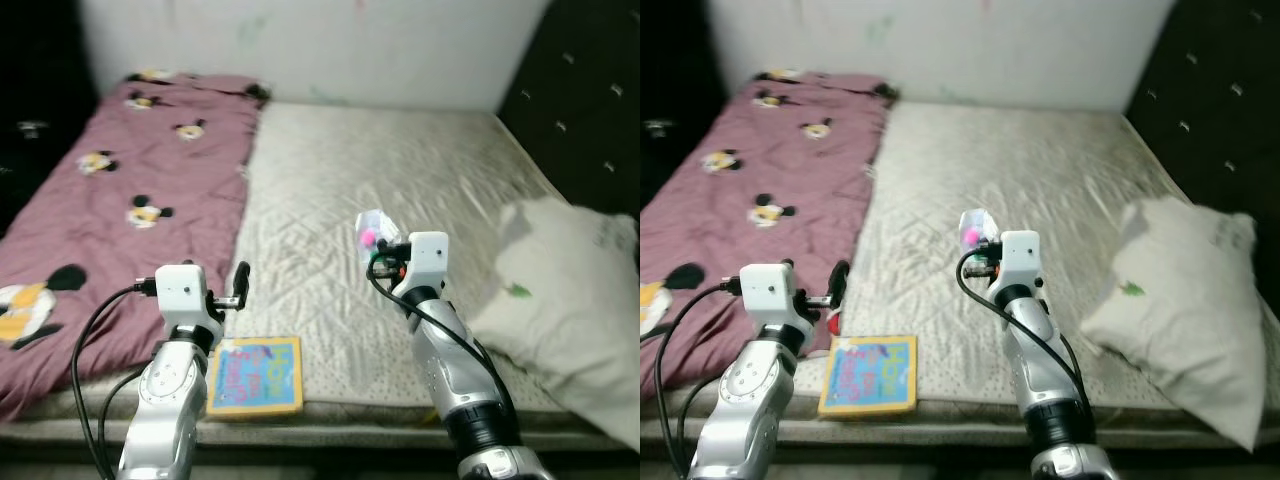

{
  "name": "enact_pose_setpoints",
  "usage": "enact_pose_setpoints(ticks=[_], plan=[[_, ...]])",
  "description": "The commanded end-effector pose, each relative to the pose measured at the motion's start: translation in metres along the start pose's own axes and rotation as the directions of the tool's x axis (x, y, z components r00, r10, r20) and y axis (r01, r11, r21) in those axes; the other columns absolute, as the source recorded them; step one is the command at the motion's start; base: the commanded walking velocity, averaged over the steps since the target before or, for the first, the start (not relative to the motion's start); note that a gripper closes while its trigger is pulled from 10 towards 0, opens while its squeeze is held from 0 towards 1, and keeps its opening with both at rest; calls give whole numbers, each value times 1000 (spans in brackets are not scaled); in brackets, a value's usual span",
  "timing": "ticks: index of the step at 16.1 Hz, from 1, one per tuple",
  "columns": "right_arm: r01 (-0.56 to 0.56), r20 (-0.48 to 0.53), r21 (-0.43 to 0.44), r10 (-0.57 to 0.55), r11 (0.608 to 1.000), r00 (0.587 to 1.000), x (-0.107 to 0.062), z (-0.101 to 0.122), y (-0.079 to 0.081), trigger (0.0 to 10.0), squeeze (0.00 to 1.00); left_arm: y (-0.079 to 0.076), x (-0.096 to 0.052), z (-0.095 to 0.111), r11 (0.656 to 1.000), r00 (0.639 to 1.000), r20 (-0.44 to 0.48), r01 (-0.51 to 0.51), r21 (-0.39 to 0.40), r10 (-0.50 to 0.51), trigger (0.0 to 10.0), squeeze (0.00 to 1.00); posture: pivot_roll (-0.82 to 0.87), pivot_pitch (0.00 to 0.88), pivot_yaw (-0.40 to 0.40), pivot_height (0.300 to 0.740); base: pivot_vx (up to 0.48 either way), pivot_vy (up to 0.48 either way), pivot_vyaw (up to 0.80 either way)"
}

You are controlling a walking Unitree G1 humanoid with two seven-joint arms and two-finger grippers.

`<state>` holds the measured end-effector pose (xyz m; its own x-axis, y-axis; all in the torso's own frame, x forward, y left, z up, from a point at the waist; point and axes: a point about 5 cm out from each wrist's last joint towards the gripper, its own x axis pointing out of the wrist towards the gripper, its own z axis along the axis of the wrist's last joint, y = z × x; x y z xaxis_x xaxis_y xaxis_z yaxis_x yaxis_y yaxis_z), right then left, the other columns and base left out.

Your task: Clean up the room

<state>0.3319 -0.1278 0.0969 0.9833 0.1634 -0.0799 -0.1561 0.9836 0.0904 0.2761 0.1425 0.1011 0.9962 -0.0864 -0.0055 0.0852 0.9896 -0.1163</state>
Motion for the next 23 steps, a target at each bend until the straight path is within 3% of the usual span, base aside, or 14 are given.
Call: enact_pose_setpoints(ticks=[1,13,17,23], plan=[[-9,10,5,9,1000,1000,1,3,3,10000,0,4,-1,3,1000,1000,11,-11,8,11,10000,0,41,0,-31,740,0,480,0],[-50,-28,-12,49,999,998,2,-4,9,10000,0,6,2,6,1000,999,26,-27,5,27,10000,0,32,0,-35,740,0,467,0],[-62,-40,-17,61,998,997,3,-6,12,10000,0,4,2,7,1000,999,39,-9,8,9,10000,0,34,0,-36,740,0,0,0],[-64,-39,-22,63,998,997,3,-6,12,10000,0,2,2,8,1000,999,41,10,7,-11,10000,0,32,0,-34,740,297,0,0]])
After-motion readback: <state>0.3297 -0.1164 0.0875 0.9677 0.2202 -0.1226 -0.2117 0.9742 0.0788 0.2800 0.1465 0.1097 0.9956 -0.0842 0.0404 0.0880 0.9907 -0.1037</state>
